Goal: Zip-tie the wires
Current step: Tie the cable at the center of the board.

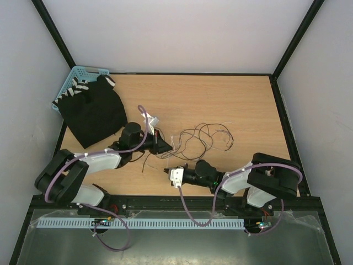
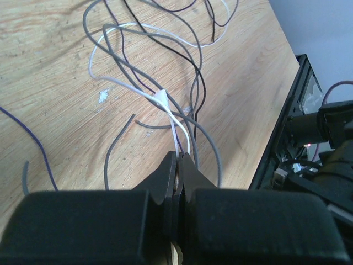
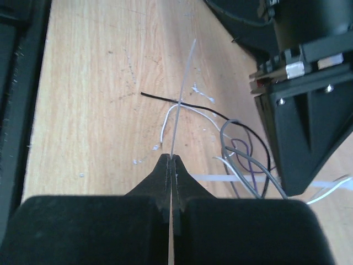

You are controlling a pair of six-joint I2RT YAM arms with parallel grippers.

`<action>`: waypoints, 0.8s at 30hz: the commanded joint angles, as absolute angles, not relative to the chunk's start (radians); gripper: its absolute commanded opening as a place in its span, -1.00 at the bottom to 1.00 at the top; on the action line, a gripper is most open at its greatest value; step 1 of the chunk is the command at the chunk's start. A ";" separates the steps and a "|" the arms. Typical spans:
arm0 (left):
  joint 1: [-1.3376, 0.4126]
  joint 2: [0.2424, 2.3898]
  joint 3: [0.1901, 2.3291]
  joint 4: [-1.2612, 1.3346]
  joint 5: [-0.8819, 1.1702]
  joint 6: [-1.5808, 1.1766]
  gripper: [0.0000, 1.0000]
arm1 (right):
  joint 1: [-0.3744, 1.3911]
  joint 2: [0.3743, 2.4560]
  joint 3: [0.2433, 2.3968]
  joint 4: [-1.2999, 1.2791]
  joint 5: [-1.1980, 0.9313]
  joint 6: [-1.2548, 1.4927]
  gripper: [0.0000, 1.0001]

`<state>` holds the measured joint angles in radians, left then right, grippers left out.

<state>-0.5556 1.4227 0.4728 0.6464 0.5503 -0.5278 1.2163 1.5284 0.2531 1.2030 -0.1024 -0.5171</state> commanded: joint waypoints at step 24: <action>-0.666 1.106 0.342 0.731 0.453 -0.142 -1.00 | 1.096 1.331 0.333 0.991 -0.416 0.184 -1.00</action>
